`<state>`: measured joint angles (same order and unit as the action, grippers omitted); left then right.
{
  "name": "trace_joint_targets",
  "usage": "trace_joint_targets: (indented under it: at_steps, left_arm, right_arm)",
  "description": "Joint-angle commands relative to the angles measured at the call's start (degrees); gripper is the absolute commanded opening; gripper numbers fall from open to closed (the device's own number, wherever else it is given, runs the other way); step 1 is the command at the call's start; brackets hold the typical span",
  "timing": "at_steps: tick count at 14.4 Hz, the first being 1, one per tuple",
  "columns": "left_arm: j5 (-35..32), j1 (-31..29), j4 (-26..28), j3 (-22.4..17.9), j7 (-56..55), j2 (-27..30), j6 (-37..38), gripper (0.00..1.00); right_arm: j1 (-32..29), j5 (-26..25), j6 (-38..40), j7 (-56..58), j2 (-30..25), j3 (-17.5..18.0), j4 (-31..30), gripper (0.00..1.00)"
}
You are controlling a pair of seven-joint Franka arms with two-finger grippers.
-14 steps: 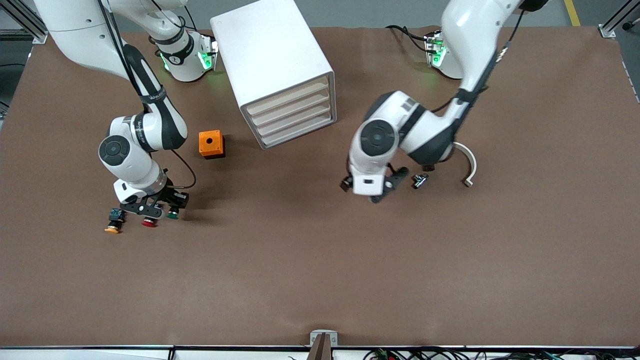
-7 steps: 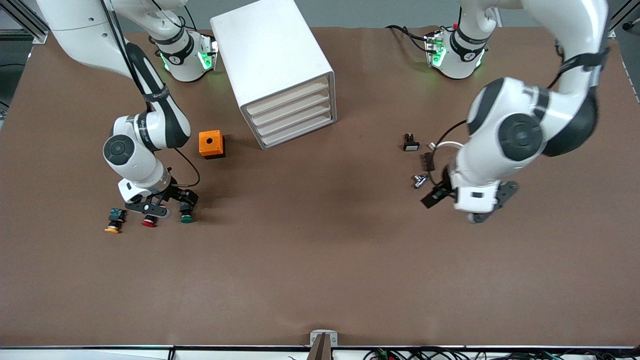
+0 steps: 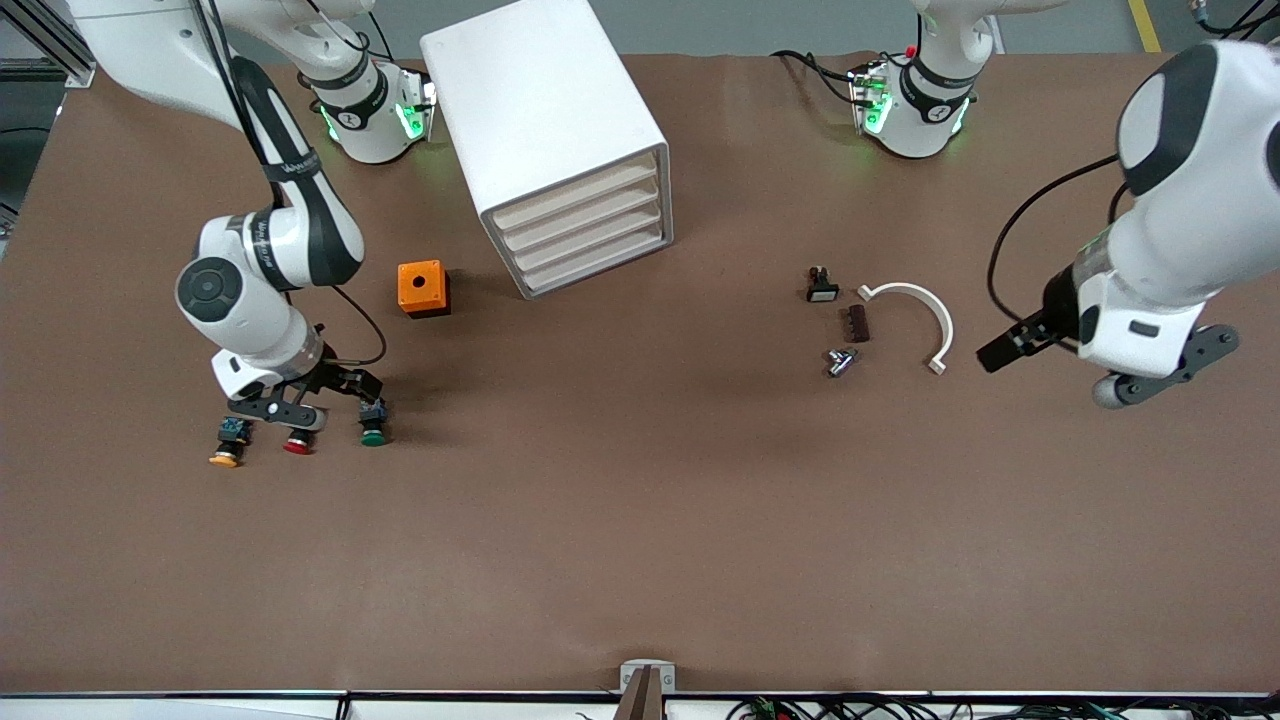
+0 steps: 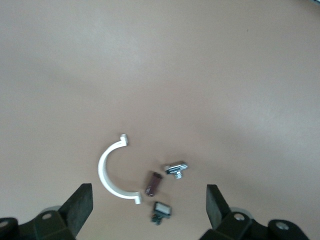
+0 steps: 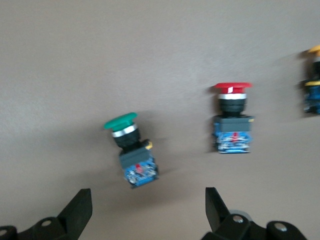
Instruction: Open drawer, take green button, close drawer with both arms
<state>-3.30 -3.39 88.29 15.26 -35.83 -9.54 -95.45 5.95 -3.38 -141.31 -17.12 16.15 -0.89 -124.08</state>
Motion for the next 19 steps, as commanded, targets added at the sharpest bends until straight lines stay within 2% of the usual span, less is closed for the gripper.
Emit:
trace_joint_targets:
  at_steps: [1,3,4,6,8,12,17,19]
  left_arm:
    - [-0.48,-2.76,1.97,0.12,8.99,4.87,2.71,1.00]
    - [-0.48,-2.33,2.06,-2.07,15.50,7.25,5.17,1.00]
    - [-0.13,-1.37,2.06,-3.39,17.70,8.30,6.14,1.00]
    - [-0.04,3.45,2.15,-9.34,23.06,9.89,8.08,1.00]
    - [0.74,4.88,2.76,-11.48,27.20,11.47,9.39,1.00]
    - [1.28,5.67,5.13,-11.40,27.48,14.02,9.93,1.00]
    - [1.28,5.50,6.54,-11.05,27.92,15.96,9.93,1.00]
    - [1.36,5.50,9.08,-11.05,28.01,17.79,8.10,1.00]
  right_arm:
    - [-3.83,-0.14,7.60,6.82,-3.39,0.54,2.09,1.00]
    - [-4.71,-0.05,15.84,13.66,-8.22,0.28,4.19,1.00]
    - [-6.11,0.47,22.07,16.83,-8.67,0.28,7.68,1.00]
    - [-8.92,5.11,37.70,21.32,-8.77,0.19,17.25,1.00]
    - [-11.30,4.87,47.92,23.01,-8.33,0.19,26.04,1.00]
    - [-12.45,2.86,54.72,23.45,-8.33,0.36,32.05,1.00]
    - [-12.19,2.32,55.17,22.84,-7.45,0.71,38.73,1.00]
    - [-12.36,2.93,55.09,22.92,-7.36,0.63,39.35,1.00]
